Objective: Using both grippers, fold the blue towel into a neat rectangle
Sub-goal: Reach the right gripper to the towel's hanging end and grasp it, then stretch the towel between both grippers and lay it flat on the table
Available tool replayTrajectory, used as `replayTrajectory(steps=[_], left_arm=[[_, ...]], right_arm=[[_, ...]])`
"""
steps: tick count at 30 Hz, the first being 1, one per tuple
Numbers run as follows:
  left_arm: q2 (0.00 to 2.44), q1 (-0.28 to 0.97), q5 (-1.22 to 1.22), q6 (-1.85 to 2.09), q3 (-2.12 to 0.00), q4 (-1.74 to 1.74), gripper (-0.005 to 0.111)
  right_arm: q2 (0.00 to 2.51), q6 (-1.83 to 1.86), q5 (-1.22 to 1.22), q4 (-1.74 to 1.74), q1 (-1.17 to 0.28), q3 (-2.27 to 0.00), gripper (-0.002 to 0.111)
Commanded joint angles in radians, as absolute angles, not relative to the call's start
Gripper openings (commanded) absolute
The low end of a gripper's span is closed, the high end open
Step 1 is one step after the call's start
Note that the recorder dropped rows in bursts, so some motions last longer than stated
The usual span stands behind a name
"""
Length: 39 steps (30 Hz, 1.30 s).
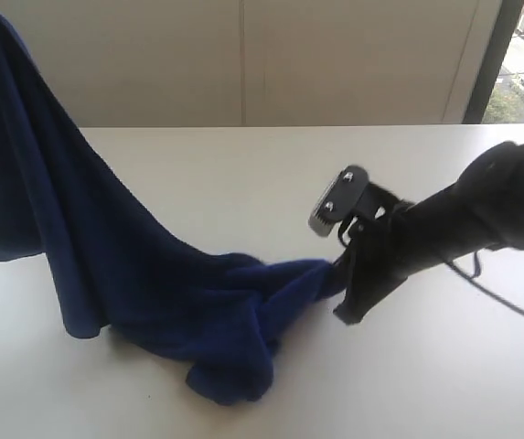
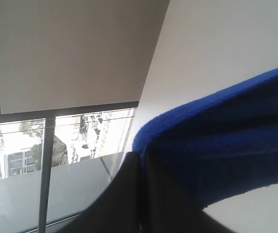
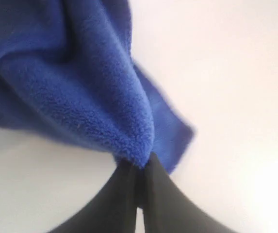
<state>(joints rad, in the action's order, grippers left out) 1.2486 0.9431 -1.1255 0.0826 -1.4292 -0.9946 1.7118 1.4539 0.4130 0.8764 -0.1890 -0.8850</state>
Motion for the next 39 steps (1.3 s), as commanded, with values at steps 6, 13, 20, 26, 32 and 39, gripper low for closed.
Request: replayTrajectory(steps=[6, 13, 20, 26, 32, 39], left_arm=[[1.234, 0.949, -1.221, -0.03, -1.426, -1.17, 0.0], [1.183, 0.94, -1.221, -0.119, -1.426, -1.168, 0.0], [1.061, 0.94, -1.221, -0.125, -1.426, -0.838, 0.0], [0.927, 0.94, -1.221, -0.131, -1.426, -0.597, 0.0], [0.878, 0.94, -1.221, -0.225, -1.366, -0.645, 0.0], [0.937, 0.94, -1.221, -0.329, -1.169, -0.769, 0.0]], right_arm=[[1.247, 0.631, 0.407, 0.135, -0.188, -0.958, 0.0], [1.036, 0.351, 0.784, -0.176, -0.188, -1.091, 0.0], [0.905, 0.351, 1.02, -0.177, -0.188, -1.119, 0.0], [0.875, 0.366, 1.221, -0.172, -0.188, -1.129, 0.0], [0.918, 0.362, 1.221, -0.168, -0.188, -1.127, 0.0], [1.084, 0.349, 1.15, -0.168, -0.188, -1.127, 0.0]])
